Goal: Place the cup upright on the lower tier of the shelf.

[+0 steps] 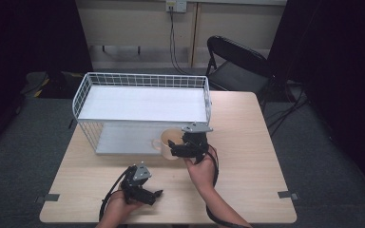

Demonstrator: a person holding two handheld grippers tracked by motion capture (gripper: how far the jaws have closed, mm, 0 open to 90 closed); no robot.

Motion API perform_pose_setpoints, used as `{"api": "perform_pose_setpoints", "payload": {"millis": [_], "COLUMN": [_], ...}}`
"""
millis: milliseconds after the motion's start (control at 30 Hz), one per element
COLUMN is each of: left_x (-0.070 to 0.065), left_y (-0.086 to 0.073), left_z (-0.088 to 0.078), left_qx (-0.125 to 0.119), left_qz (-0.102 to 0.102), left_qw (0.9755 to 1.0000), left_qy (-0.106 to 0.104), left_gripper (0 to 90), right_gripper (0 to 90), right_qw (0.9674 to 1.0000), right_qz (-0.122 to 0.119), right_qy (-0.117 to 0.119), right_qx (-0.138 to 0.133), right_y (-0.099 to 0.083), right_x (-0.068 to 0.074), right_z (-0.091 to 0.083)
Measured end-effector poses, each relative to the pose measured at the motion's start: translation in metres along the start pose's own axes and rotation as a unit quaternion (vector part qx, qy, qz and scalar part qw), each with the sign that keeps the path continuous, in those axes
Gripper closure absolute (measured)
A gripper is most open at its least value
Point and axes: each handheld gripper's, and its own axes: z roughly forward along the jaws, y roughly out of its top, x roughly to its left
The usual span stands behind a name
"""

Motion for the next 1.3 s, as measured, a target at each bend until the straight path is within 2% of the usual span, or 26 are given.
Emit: {"api": "perform_pose_setpoints", "payload": {"millis": [133, 467, 800, 1300], "left_x": [0.0, 0.0, 0.0, 0.0], "left_y": [0.0, 0.0, 0.0, 0.0], "left_z": [0.0, 0.0, 0.0, 0.0], "left_qx": [0.0, 0.0, 0.001, 0.0], "left_qz": [0.0, 0.0, 0.0, 0.0], "left_qw": [1.0, 1.0, 1.0, 1.0], "left_qy": [0.0, 0.0, 0.0, 0.0], "left_gripper": [2.5, 2.5, 2.5, 2.5], "right_gripper": [16.8, 16.6, 16.4, 21.1], "right_qw": [1.0, 0.9999, 0.9999, 0.9998], "right_qz": [-0.003, -0.01, 0.003, 0.007], "right_qy": [0.007, 0.0, 0.006, -0.008], "right_qx": [0.004, 0.009, 0.016, 0.015], "right_y": [-0.003, -0.013, -0.016, -0.017], "right_x": [0.005, 0.01, 0.01, 0.008], "right_z": [0.0, 0.006, 0.011, 0.013]}}
